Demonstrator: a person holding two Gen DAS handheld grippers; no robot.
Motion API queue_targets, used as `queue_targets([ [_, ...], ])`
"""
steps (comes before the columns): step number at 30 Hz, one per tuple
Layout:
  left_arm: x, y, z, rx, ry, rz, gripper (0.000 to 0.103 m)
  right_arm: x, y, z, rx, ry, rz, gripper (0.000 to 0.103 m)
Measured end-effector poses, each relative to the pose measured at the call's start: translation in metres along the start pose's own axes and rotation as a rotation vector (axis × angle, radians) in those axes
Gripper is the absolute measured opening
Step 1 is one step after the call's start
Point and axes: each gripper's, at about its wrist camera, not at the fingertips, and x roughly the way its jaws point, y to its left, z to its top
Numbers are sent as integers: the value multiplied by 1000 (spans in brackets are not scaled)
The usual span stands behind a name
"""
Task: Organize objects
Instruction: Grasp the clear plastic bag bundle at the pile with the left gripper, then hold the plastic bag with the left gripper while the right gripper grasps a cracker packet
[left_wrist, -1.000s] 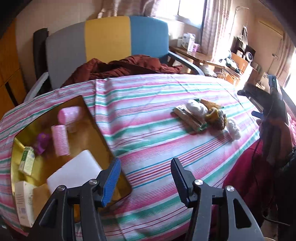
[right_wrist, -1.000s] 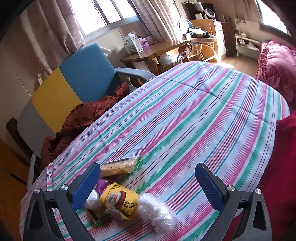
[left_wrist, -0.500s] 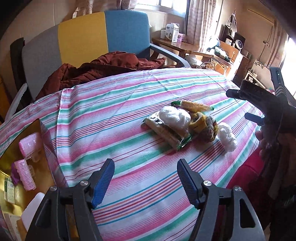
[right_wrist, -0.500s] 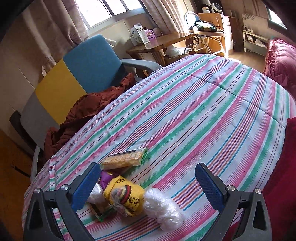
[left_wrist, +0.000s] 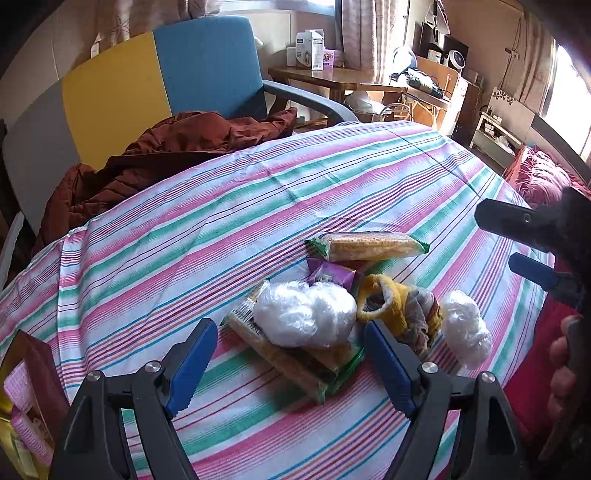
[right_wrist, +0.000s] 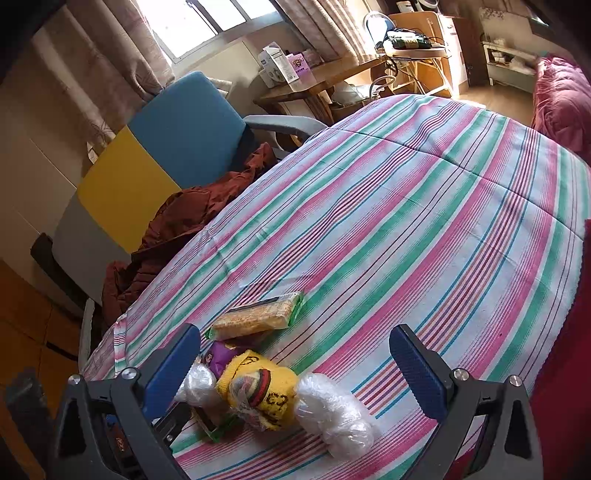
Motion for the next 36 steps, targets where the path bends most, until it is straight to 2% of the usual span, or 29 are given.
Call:
queue_targets([
  [6,36,-2,13,-7,48,16,83,2,-2,1,12,9,6,103],
  [7,41,-1,14,-13,59,6,80,2,-2,1,12,10,5,103],
  [9,45,3,11,-33,70,-26,66,3,-2,1,12,12,3,103],
  [14,14,14,-2,-65,-8,-69,63,3,-5,2,19,12,-5,103],
  [21,-33,26,-52,-98,-38,-67,63,5,-2,0,3,21,-25,103],
  [26,-40,34,-100,-104,-6,-7,63,5,2,-1,-23,21,-47,103],
  [30,-28,38,-127,-116,51,15,63,2,11,-3,-64,16,7,103],
  [34,-28,34,-135,-85,27,31,61,4,33,-11,-148,65,143,103],
  [36,-28,33,-136,-80,18,34,61,5,52,-21,-237,96,200,103],
])
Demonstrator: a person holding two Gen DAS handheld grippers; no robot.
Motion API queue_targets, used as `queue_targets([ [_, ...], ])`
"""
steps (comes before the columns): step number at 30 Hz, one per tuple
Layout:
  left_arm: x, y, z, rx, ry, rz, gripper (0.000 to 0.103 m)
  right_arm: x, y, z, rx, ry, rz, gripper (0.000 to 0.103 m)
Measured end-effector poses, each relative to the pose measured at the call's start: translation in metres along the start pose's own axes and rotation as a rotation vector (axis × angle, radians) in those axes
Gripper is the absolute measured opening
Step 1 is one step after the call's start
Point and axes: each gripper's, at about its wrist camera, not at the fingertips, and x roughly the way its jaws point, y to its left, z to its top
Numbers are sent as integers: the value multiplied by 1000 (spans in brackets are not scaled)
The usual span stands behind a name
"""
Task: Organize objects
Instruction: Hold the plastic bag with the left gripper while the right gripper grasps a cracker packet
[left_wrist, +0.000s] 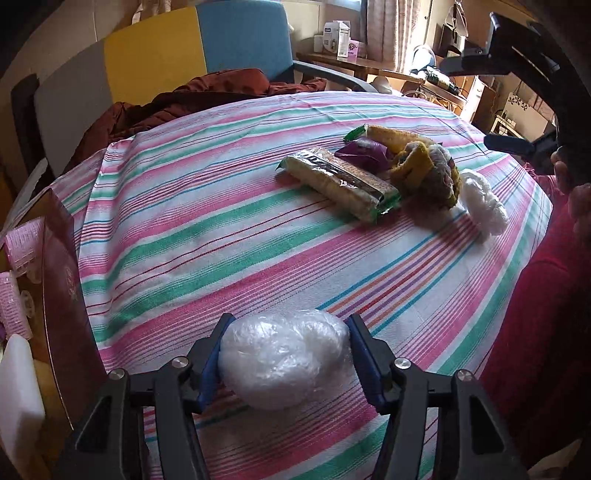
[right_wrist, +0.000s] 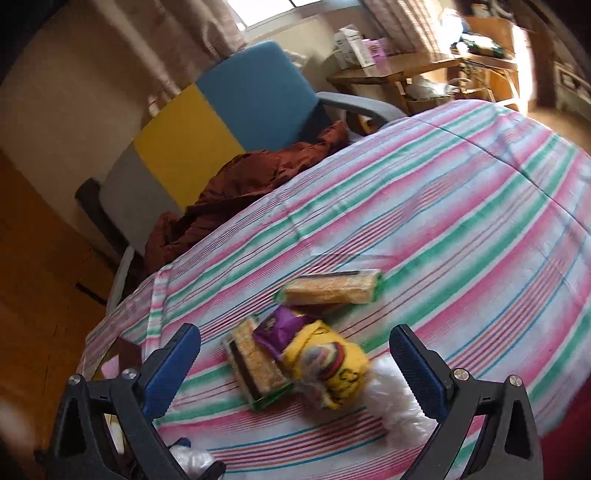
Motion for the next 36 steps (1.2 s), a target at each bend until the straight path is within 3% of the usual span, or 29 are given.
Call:
queue_targets([
  [3,-1,2,-1,-5,-7,-9,61,12,35,-12,-156,63,35,97],
  [7,-3,4,-4,-5,-20,-22,61,37,66,-29,-306,171,-17,81],
  [17,-4,8,-7,-14,-45,-49,61,103,81,-39,-422,348,-173,75],
  [23,-4,9,-10,-20,-57,-56,61,130,79,-40,-474,365,-252,72],
  [25,-4,9,-11,-21,-63,-53,61,135,80,-44,-499,385,-253,51],
  [26,-4,9,-11,-20,-65,-51,61,134,82,-45,-519,377,-251,50],
  [36,-19,19,-7,-70,-48,-72,54,116,93,-50,-559,357,-143,49],
])
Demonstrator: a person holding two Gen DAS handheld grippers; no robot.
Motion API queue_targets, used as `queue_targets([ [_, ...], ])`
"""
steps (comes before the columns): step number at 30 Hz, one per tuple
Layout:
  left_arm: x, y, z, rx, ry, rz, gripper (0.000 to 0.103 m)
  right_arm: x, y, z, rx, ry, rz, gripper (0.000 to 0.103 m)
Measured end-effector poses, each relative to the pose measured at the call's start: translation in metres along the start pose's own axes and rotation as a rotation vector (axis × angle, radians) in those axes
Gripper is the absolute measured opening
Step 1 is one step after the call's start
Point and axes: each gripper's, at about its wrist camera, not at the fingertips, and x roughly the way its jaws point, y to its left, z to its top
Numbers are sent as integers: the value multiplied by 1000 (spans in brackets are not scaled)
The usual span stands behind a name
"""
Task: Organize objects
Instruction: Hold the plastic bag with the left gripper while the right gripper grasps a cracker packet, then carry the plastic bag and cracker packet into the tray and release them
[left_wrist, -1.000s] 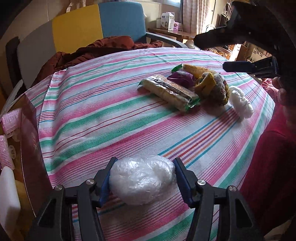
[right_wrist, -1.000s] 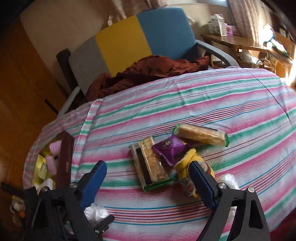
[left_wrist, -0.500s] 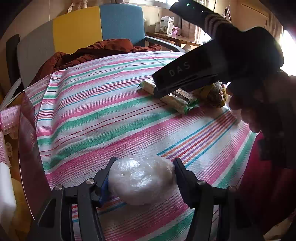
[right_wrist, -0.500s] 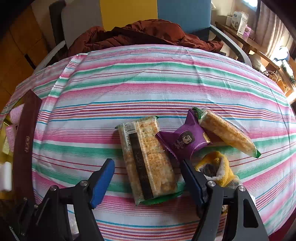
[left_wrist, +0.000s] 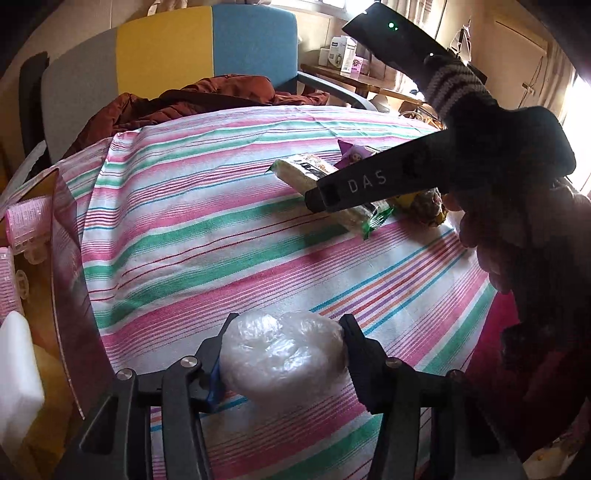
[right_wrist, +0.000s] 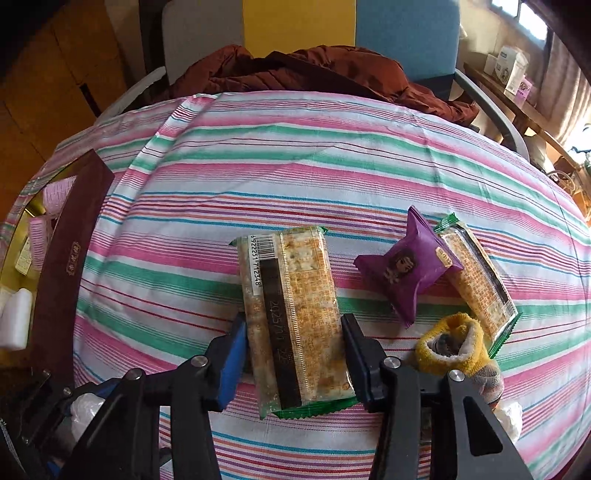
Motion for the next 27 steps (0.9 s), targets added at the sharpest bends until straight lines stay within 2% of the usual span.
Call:
queue_targets([
  [4,-26,-5,2,17,-46,19,54,-8,4,0,-4,-30,31,49],
  [14,-93,16,10,-31,-153,152,54,-15,28,-4,-67,-60,58,49],
  [18,-108,31,10,-52,-185,191,54,-21,40,-7,-87,-75,83,49],
  [27,-128,68,0,-142,-217,216,54,-43,80,-9,-110,-125,140,49],
])
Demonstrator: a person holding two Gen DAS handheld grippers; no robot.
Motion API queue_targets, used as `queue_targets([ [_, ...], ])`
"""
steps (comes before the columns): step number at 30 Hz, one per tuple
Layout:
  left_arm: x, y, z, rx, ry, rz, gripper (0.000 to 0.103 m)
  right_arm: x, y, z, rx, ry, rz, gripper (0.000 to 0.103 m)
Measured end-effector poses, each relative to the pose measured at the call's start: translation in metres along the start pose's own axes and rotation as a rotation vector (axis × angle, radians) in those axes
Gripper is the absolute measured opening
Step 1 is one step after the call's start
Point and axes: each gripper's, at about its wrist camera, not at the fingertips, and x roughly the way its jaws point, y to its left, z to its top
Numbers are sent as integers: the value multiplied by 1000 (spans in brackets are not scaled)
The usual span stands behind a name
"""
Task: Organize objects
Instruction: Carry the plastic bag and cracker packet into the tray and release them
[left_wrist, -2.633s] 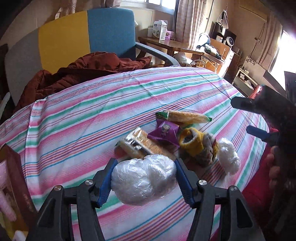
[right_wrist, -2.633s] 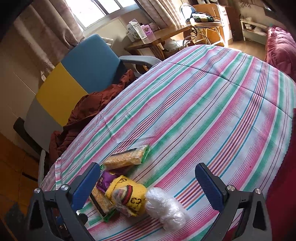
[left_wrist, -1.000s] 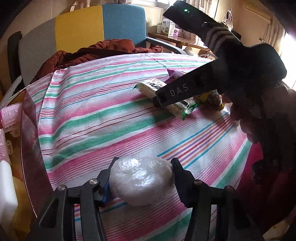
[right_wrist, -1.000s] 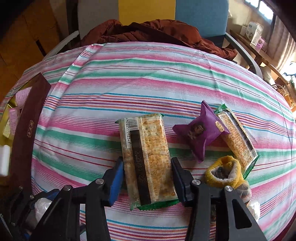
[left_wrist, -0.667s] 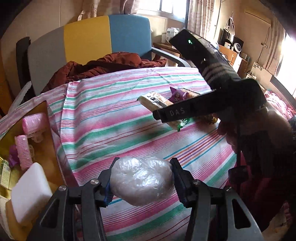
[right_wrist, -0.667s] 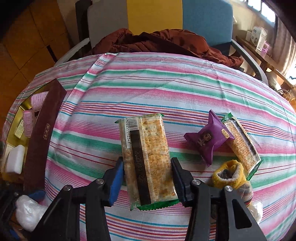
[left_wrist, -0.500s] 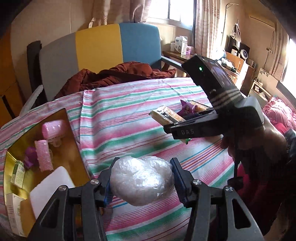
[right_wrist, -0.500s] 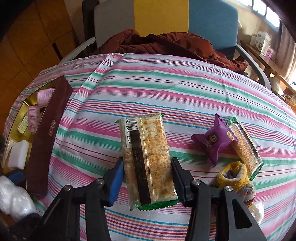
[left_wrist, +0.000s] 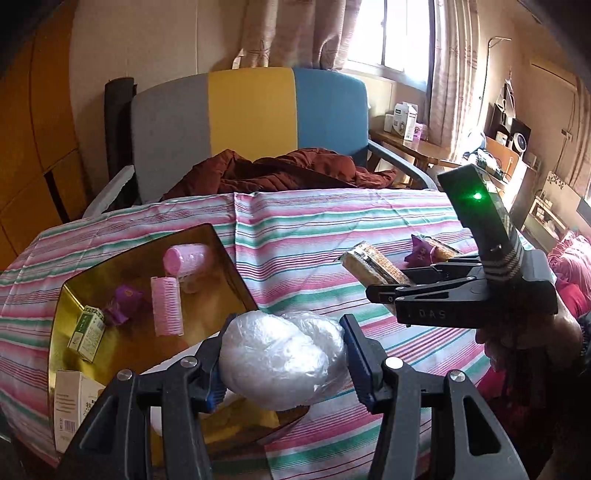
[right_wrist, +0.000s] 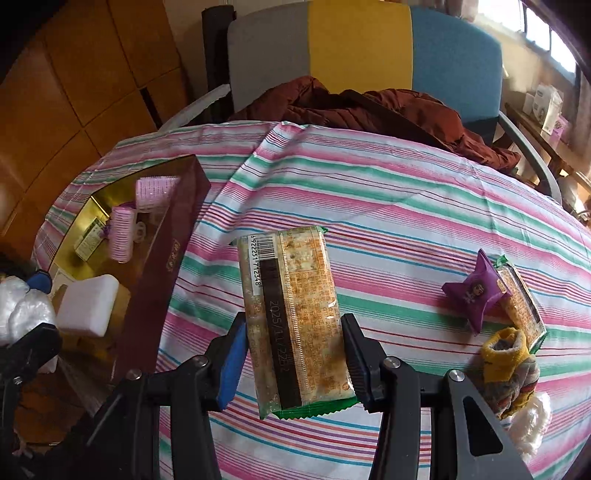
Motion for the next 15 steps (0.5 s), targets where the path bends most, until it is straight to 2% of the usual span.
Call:
queue_targets([
  [6,-17,55,0,-135,-36,41,54,-18,40,16,-81,-56,50,50],
  [15,-36,156,-16,-340,-59,202,54,-20,123,49,-304,-97,113,50],
])
